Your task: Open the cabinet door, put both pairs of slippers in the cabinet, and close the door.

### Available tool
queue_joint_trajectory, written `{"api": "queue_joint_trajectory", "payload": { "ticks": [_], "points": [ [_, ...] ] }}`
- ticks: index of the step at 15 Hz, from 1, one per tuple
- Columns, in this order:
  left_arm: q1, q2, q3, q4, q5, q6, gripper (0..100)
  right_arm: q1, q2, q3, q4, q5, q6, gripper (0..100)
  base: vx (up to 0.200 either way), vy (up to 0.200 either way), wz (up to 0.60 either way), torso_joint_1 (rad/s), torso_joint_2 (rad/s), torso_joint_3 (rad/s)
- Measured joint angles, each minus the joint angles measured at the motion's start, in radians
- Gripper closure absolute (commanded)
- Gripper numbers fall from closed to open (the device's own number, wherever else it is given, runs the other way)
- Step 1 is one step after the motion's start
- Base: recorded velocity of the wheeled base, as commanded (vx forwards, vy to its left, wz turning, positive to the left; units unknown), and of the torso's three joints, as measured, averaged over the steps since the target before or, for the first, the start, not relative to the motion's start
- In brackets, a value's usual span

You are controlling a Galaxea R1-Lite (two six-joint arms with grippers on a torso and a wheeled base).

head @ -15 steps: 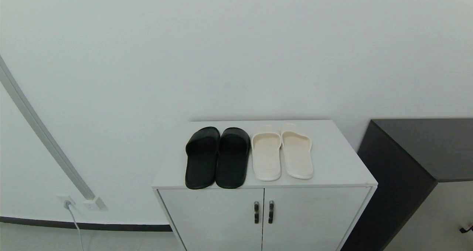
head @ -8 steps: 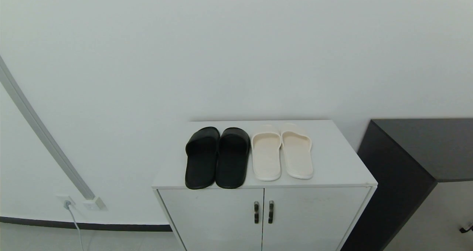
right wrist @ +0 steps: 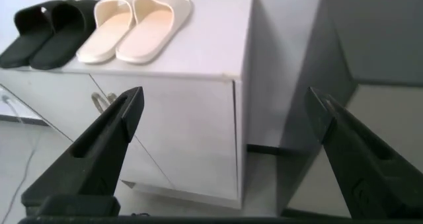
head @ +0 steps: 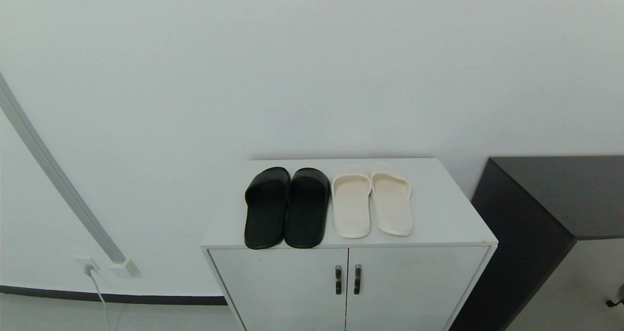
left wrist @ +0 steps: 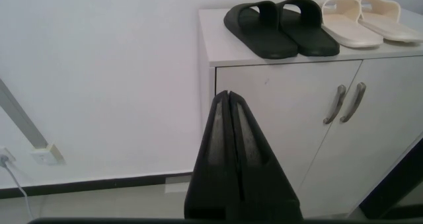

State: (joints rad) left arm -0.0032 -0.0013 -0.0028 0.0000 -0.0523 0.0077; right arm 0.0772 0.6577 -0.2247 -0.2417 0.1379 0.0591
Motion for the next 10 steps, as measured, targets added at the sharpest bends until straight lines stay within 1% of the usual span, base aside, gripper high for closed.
{"api": "queue_joint_trajectory", "payload": {
  "ticks": [2,3,5,6,7,10],
  "points": [
    [0.000,0.000,0.000,0.000,0.000,0.000,100,0.077,0.164,-0.010,-0.143,-0.053,0.015,0,0.000,0.000,0.00,0.000,0.00,0.000],
    [0.000,0.000,0.000,0.000,0.000,0.000,100,0.147,0.243,-0.022,-0.213,-0.113,0.038,0,0.000,0.000,0.00,0.000,0.00,0.000],
    [0.000,0.000,0.000,0.000,0.000,0.000,100,0.301,0.370,-0.071,-0.303,-0.264,0.094,0,0.000,0.000,0.00,0.000,0.00,0.000],
    [0.000,0.000,0.000,0.000,0.000,0.000,100,0.376,0.435,-0.112,-0.324,-0.338,0.118,0,0.000,0.000,0.00,0.000,0.00,0.000],
    [0.000,0.000,0.000,0.000,0.000,0.000,100,0.432,0.494,-0.151,-0.332,-0.390,0.134,0,0.000,0.000,0.00,0.000,0.00,0.000],
    [0.000,0.000,0.000,-0.001,0.001,-0.001,100,0.549,0.672,-0.276,-0.365,-0.482,0.163,0,0.000,0.000,0.00,0.000,0.00,0.000]
  ]
}}
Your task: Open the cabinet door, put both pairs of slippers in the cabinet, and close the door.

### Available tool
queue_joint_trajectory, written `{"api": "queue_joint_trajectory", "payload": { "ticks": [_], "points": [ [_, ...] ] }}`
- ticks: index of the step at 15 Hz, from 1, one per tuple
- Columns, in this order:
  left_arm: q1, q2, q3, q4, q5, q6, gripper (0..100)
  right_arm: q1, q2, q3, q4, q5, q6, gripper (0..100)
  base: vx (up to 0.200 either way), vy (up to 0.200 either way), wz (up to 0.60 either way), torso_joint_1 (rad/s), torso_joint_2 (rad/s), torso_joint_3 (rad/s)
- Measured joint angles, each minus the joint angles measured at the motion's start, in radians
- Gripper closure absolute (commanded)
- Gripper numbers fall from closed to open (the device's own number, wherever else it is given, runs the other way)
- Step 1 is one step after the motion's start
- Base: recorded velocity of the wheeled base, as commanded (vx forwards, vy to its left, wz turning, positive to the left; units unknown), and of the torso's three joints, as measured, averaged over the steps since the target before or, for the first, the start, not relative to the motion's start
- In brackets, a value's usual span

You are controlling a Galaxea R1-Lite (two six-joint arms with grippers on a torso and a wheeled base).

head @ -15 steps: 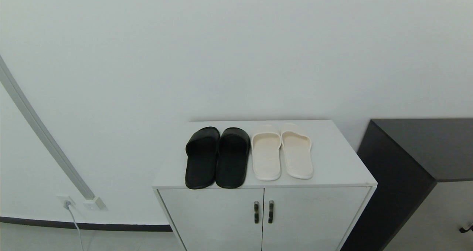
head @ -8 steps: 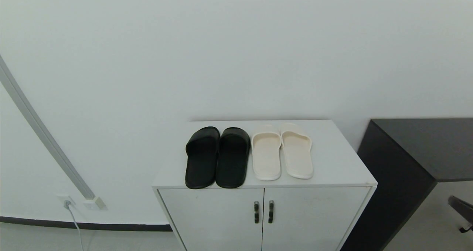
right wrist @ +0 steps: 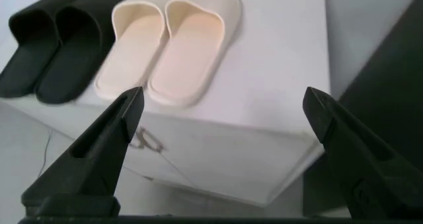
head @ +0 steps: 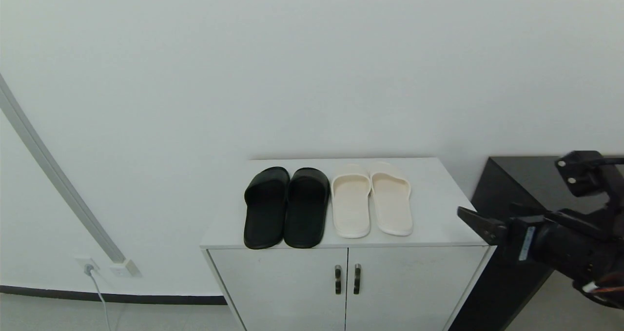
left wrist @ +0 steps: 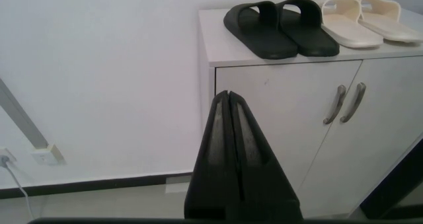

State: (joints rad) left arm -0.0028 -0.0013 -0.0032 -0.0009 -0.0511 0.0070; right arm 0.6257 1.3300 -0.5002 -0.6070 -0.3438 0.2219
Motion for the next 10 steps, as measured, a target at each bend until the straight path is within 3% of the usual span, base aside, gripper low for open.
{"api": "queue_joint_trajectory", "payload": {
  "ticks": [4,10],
  "points": [
    [0.000,0.000,0.000,0.001,0.001,-0.003,100,0.107,0.233,-0.175,-0.054,-0.138,0.015,0,0.000,0.000,0.00,0.000,0.00,0.000],
    [0.000,0.000,0.000,0.001,0.001,-0.003,100,0.141,0.544,-0.413,-0.120,-0.277,0.022,0,0.000,0.000,0.00,0.000,0.00,0.000]
  ]
}}
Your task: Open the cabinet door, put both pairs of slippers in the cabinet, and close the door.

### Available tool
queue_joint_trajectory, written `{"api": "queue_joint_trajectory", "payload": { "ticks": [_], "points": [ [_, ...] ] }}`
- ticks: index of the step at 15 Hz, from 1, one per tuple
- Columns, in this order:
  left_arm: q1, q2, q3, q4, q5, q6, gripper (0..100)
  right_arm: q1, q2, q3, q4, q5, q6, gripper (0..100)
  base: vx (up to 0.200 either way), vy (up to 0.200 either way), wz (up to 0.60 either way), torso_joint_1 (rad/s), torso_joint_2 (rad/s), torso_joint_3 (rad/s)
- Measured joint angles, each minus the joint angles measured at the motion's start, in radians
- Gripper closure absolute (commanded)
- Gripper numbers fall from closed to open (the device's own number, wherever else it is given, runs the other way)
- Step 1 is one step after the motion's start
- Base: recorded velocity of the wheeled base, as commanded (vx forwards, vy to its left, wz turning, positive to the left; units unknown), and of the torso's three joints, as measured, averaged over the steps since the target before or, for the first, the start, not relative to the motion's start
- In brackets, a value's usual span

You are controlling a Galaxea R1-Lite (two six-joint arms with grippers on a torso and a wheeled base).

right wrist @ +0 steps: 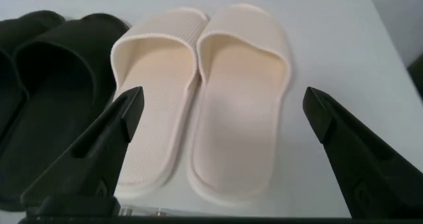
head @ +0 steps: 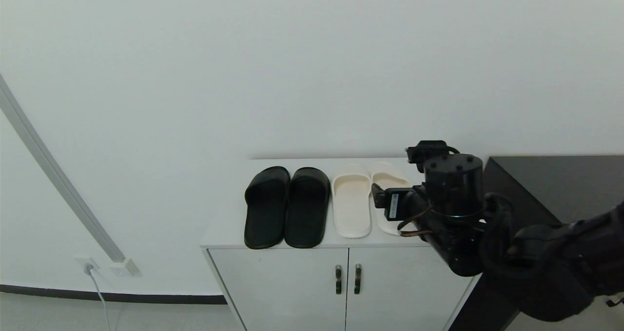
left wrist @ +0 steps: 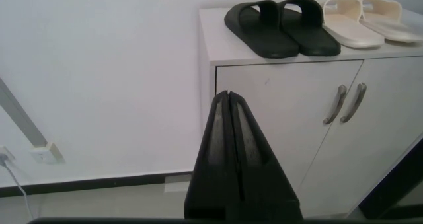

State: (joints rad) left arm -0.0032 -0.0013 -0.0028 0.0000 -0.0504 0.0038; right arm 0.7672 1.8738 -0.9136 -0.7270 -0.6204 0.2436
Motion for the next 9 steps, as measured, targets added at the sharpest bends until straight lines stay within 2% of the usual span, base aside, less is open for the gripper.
{"api": "queue_joint_trajectory", "payload": {
  "ticks": [9],
  "points": [
    [0.000,0.000,0.000,0.000,0.000,0.000,100,-0.033,0.237,-0.203,0.010,-0.011,-0.005,0,0.000,0.000,0.00,0.000,0.00,0.000]
  ]
}}
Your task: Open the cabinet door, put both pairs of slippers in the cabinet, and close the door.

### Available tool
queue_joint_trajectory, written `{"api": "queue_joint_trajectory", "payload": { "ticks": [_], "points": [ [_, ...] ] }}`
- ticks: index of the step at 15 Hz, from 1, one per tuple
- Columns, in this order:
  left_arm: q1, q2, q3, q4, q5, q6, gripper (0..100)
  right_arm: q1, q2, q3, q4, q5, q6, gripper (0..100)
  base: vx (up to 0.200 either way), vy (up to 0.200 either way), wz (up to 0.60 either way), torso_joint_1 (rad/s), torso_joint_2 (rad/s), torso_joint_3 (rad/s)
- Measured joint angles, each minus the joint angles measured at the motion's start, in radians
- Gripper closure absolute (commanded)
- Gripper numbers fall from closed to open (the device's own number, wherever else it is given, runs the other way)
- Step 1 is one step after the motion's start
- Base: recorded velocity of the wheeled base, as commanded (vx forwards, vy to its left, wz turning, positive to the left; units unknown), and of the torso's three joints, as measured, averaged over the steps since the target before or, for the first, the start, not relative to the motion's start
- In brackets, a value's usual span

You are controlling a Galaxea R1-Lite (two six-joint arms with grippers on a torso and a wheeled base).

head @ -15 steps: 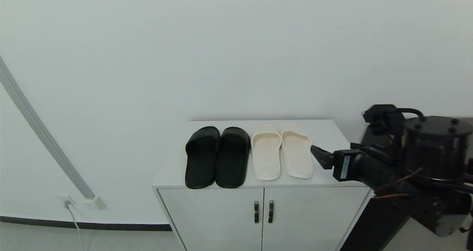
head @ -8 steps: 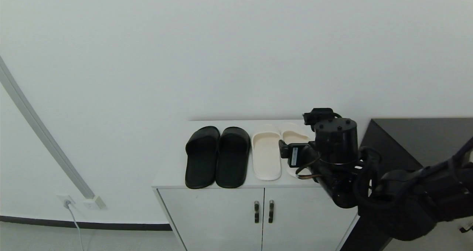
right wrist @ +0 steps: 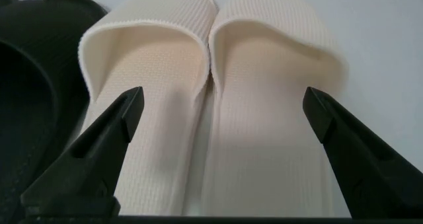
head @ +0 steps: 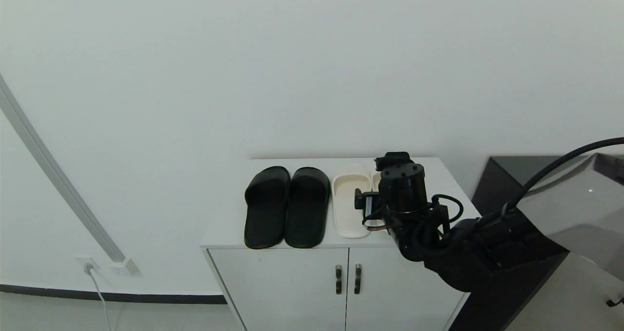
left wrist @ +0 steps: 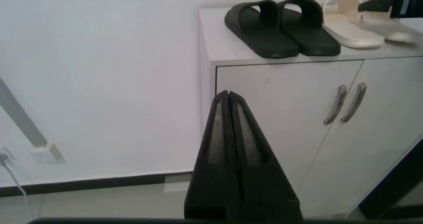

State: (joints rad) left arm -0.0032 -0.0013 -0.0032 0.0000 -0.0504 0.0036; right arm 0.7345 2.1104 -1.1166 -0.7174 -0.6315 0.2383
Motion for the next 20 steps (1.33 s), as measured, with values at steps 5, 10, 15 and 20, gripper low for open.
{"api": "queue_joint_trajectory", "payload": {
  "ticks": [5,10,15,20],
  "points": [
    [0.000,0.000,0.000,0.000,0.000,0.000,100,-0.029,0.076,-0.096,0.024,0.052,-0.002,0,0.000,0.000,0.00,0.000,0.00,0.000],
    [0.000,0.000,0.000,0.000,0.000,0.000,100,-0.053,0.144,-0.216,0.072,0.066,-0.018,0,0.000,0.000,0.00,0.000,0.00,0.000],
    [0.000,0.000,0.000,0.000,-0.001,0.000,100,-0.059,0.204,-0.319,0.102,0.063,-0.061,100,0.000,0.000,0.00,0.000,0.00,0.000],
    [0.000,0.000,0.000,0.000,-0.001,-0.001,100,-0.065,0.224,-0.348,0.108,0.056,-0.063,100,0.000,0.000,0.00,0.000,0.00,0.000]
  ]
}}
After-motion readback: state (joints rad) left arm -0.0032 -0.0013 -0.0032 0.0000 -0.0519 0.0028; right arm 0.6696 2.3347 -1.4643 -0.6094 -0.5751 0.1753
